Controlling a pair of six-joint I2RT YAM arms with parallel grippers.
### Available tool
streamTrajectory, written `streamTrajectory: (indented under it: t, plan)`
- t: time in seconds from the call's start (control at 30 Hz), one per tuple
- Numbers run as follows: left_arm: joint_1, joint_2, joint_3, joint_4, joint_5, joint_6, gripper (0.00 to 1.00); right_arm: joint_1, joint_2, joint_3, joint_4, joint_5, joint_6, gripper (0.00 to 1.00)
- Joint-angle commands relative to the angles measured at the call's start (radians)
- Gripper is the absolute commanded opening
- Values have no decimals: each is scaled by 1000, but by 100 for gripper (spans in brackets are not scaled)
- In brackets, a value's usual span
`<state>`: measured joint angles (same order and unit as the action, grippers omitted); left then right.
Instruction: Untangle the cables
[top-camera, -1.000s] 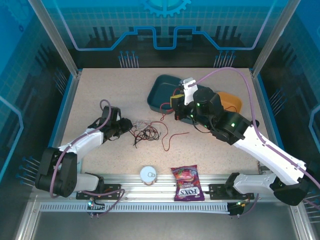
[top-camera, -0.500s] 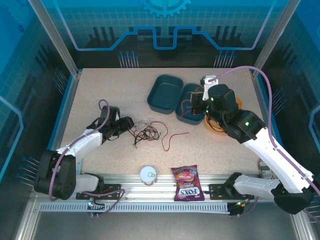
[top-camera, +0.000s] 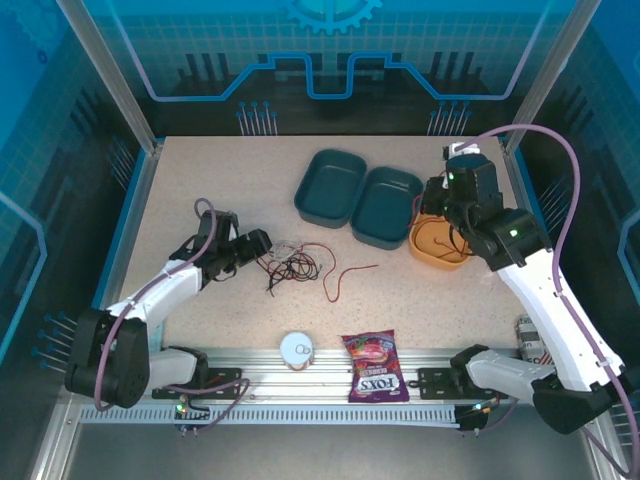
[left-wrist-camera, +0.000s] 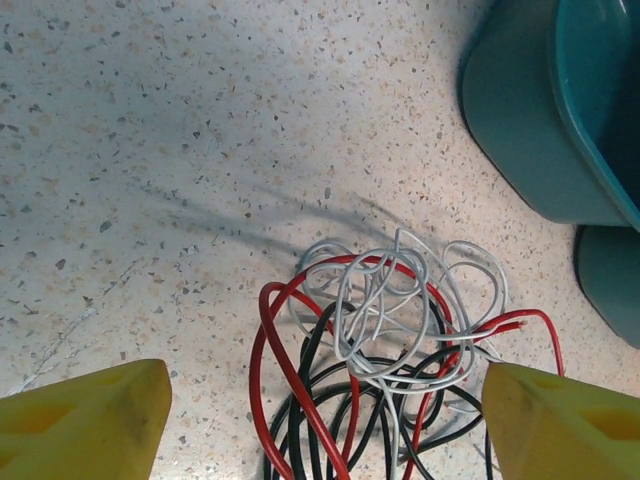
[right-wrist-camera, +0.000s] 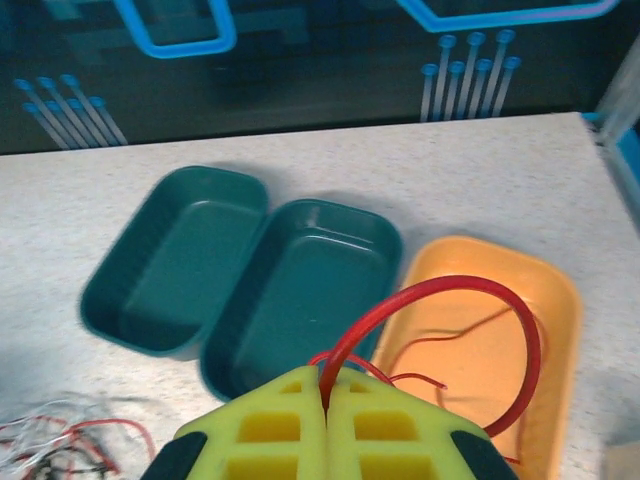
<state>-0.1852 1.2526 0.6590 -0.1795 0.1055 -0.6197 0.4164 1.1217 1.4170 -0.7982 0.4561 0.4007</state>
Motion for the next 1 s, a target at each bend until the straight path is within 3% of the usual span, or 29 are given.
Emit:
streamTrajectory:
  t: [0.0,0.13,0.97]
  plan:
    - [7,-37,27,-34,13,23,87,-65,20,30,-40,34,-49,0]
    - [7,-59,22,-45,5,19,99,-140,43,23,-19,-5,-87,0]
    - [8,-131,6,-98,-17,43,99,-371,267,-15,23,-152,-88,0]
